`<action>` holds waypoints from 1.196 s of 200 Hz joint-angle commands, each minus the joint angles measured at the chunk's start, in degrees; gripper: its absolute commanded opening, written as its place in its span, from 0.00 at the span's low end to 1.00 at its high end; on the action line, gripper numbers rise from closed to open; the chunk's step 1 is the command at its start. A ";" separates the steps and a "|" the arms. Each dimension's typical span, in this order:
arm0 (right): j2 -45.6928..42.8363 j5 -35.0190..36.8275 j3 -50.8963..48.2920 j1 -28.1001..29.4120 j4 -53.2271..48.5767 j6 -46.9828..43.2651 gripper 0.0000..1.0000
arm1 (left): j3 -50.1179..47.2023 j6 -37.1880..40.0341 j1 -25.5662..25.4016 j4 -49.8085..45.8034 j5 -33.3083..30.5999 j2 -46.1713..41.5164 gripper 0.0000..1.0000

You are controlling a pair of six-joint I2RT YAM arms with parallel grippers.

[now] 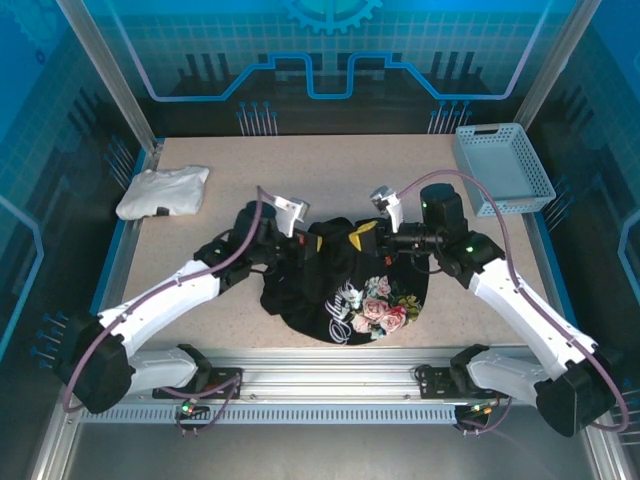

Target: Fold the inside-out t-shirt

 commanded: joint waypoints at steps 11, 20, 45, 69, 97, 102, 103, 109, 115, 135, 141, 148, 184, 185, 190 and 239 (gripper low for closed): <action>-1.87 21.81 2.39 2.59 -5.45 -3.34 0.01 | -1.64 -12.17 3.73 10.57 24.77 -8.30 0.00; -1.10 23.68 2.64 3.73 -4.98 -3.18 0.03 | -2.08 -13.93 3.83 12.22 28.07 -9.33 0.00; 2.82 28.42 5.45 6.35 -6.63 -2.31 0.09 | -3.38 -16.44 4.43 15.66 31.18 -11.66 0.00; 4.70 33.93 8.72 8.22 -13.26 -2.92 0.18 | -2.81 -16.37 4.96 14.90 29.75 -11.83 0.00; -1.42 33.99 5.84 10.64 -14.90 -4.48 0.33 | -2.81 -16.86 5.18 14.81 28.59 -10.62 0.00; -2.73 32.70 5.08 11.08 -14.77 -4.83 0.35 | -2.85 -16.91 5.23 14.83 28.55 -10.43 0.00; -2.92 32.43 4.89 11.16 -14.68 -4.91 0.35 | -2.87 -16.93 5.23 14.83 28.50 -10.42 0.00; -4.42 30.49 3.90 11.69 -14.23 -5.43 0.38 | -2.82 -17.02 5.23 14.74 28.38 -10.26 0.00; -5.58 28.49 2.93 12.29 -13.60 -5.88 0.40 | -2.81 -16.99 5.31 14.54 28.14 -10.15 0.00; -6.41 22.80 0.82 14.40 -10.84 -5.98 0.43 | -2.67 -16.98 5.40 14.28 27.85 -9.97 0.00; -5.81 21.79 0.74 14.94 -10.13 -5.94 0.43 | -2.65 -16.85 5.47 14.13 27.72 -9.95 0.00; -4.84 21.14 0.80 15.74 -9.33 -6.19 0.42 | -2.62 -16.77 5.49 14.04 27.74 -9.89 0.00; 0.96 21.58 2.17 17.76 -5.98 -6.96 0.41 | -2.32 -16.71 5.58 13.31 27.53 -9.80 0.00; 1.08 21.64 2.21 17.84 -5.97 -6.99 0.41 | -2.30 -16.70 5.58 13.23 27.55 -9.80 0.00; 1.93 22.19 2.46 18.07 -5.97 -7.05 0.41 | -2.31 -16.69 5.58 13.24 27.53 -9.80 0.00; 6.73 25.17 3.85 18.27 -8.00 -9.05 0.27 | -2.48 -16.33 6.18 11.88 25.38 -10.82 0.00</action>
